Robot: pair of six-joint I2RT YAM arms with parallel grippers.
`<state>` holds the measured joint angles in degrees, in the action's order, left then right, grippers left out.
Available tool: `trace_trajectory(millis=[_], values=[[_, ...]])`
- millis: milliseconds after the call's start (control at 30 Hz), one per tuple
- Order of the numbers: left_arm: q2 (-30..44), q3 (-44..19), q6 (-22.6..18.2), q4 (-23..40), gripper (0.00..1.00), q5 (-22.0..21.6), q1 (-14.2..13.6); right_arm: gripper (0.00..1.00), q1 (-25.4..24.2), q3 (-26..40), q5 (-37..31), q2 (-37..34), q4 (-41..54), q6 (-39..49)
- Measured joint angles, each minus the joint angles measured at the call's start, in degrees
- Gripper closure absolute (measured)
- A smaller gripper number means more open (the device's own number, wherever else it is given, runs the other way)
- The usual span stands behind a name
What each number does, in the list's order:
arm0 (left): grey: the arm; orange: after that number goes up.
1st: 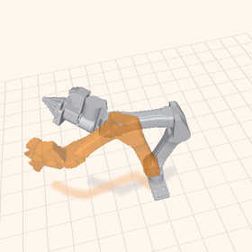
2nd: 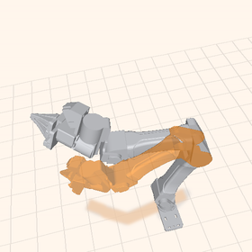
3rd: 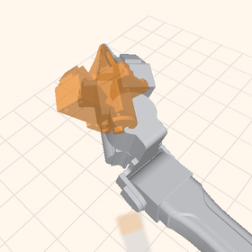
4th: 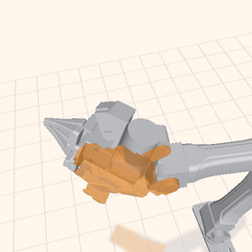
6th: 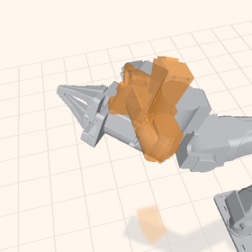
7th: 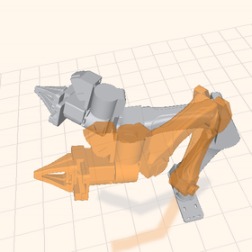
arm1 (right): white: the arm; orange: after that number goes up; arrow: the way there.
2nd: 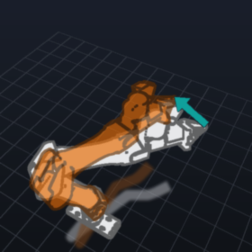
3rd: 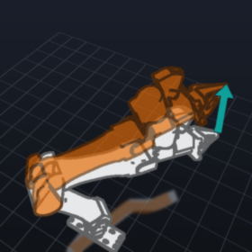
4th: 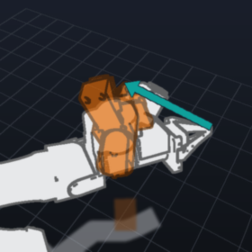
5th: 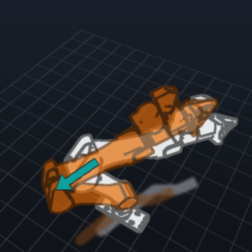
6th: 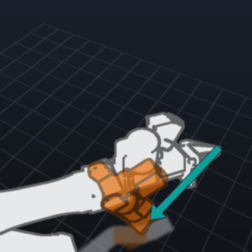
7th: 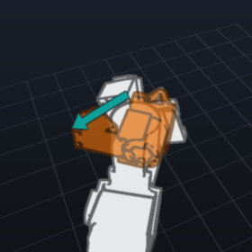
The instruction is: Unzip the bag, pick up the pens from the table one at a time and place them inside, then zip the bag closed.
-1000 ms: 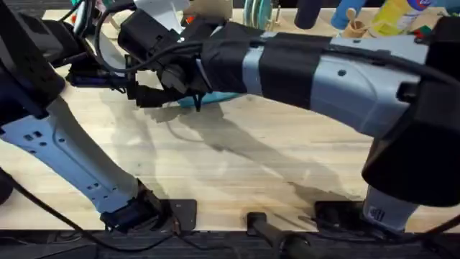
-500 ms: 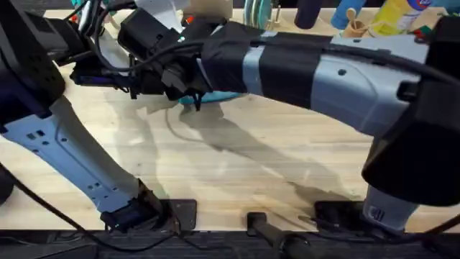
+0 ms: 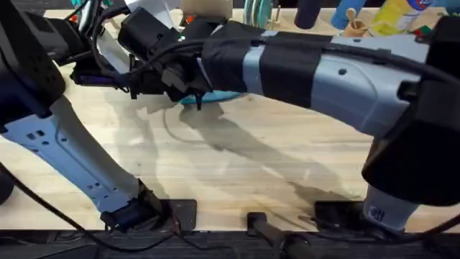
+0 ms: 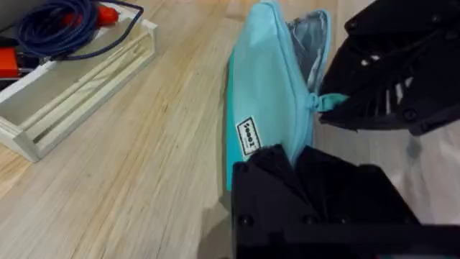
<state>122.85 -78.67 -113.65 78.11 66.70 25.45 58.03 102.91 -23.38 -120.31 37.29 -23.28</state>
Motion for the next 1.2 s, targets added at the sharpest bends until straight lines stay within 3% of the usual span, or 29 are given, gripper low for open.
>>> trace_trajectory(millis=[633,967,1200], values=[[0.00,0.00,0.02,-0.17,0.958,0.63,-0.35,0.970,-3.85,0.13,2.25,0.00,1.46,15.59],[0.00,0.00,0.02,0.30,0.958,-0.01,-0.70,0.971,-6.07,4.04,12.12,0.01,10.05,21.09],[0.00,0.00,0.02,0.33,0.958,0.42,-1.15,0.971,-8.25,8.64,15.48,0.01,16.88,21.65]])
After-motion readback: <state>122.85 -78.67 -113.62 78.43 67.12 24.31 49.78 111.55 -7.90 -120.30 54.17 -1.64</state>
